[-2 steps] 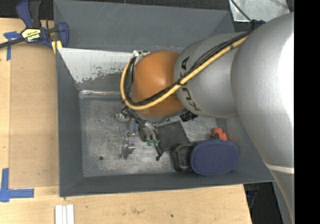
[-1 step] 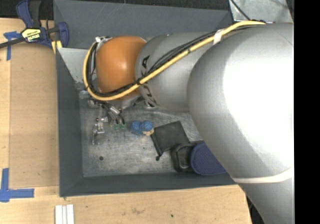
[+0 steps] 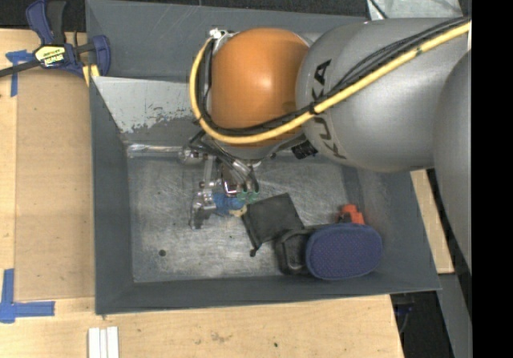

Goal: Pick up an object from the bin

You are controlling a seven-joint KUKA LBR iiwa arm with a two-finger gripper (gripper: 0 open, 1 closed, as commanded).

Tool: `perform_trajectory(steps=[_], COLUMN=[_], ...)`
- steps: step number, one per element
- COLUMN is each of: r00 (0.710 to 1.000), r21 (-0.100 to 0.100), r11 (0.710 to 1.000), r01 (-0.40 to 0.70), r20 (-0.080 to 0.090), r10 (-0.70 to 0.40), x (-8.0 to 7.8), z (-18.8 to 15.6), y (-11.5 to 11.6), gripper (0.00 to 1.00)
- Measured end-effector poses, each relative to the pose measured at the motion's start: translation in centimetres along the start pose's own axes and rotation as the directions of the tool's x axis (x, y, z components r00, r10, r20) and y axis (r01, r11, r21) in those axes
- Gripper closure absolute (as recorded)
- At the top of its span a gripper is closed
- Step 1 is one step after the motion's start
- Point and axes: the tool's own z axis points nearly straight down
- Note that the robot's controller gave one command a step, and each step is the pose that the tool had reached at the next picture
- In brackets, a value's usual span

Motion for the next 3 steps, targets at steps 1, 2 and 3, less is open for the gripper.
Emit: perform_trajectory(steps=[1,2,3], r00=[1.000,0.996,0.996], r21=[0.005,0.004,0.000], r11=[1.000,0.996,0.996], r01=[-0.025,0.086,0.089], r20=[-0.012,-0.014,-0.007], r10=[0.025,-0.086,-0.089], x=[0.3,-1.2,-1.3], z=[4.9,12.4,12.0], y=[-5.7,-12.2,-11.8], gripper=[0.00,0.00,1.00])
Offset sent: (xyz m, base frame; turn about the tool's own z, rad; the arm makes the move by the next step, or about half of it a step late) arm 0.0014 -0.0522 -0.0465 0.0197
